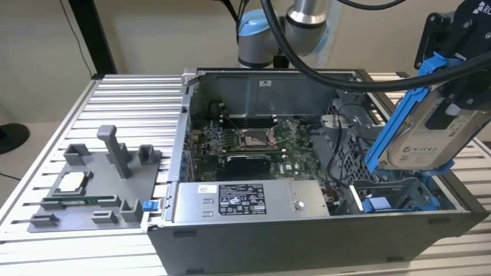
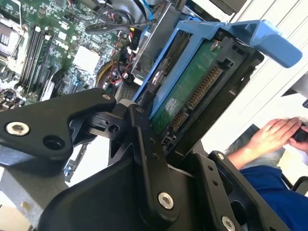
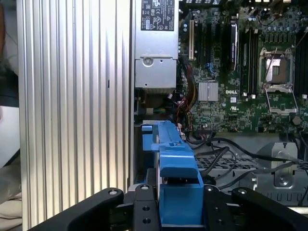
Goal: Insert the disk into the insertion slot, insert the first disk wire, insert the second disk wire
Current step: 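Insert the disk into the insertion slot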
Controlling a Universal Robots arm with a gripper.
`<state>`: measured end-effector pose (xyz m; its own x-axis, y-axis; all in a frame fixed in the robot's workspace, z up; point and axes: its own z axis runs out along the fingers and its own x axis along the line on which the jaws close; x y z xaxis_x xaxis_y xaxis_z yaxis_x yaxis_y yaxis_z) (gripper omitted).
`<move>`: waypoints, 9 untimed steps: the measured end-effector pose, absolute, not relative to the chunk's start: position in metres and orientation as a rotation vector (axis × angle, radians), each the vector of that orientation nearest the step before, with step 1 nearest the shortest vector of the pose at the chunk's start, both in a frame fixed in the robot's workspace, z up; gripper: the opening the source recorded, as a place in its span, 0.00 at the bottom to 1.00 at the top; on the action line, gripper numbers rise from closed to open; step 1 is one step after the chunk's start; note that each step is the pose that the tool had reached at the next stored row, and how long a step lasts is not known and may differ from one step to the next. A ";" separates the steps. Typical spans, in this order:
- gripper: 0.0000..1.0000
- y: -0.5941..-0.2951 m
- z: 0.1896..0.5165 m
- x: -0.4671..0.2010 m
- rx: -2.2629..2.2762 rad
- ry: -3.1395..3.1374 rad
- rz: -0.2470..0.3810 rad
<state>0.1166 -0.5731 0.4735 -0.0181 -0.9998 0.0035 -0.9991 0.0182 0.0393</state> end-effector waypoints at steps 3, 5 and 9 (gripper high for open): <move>0.00 -0.573 0.473 0.117 2.180 -2.220 -0.040; 0.00 -0.573 0.473 0.117 2.180 -2.220 -0.040; 0.00 -0.573 0.471 0.117 2.180 -2.220 -0.040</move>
<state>0.1166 -0.5731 0.4712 -0.0181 -0.9998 0.0034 -0.9991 0.0182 0.0393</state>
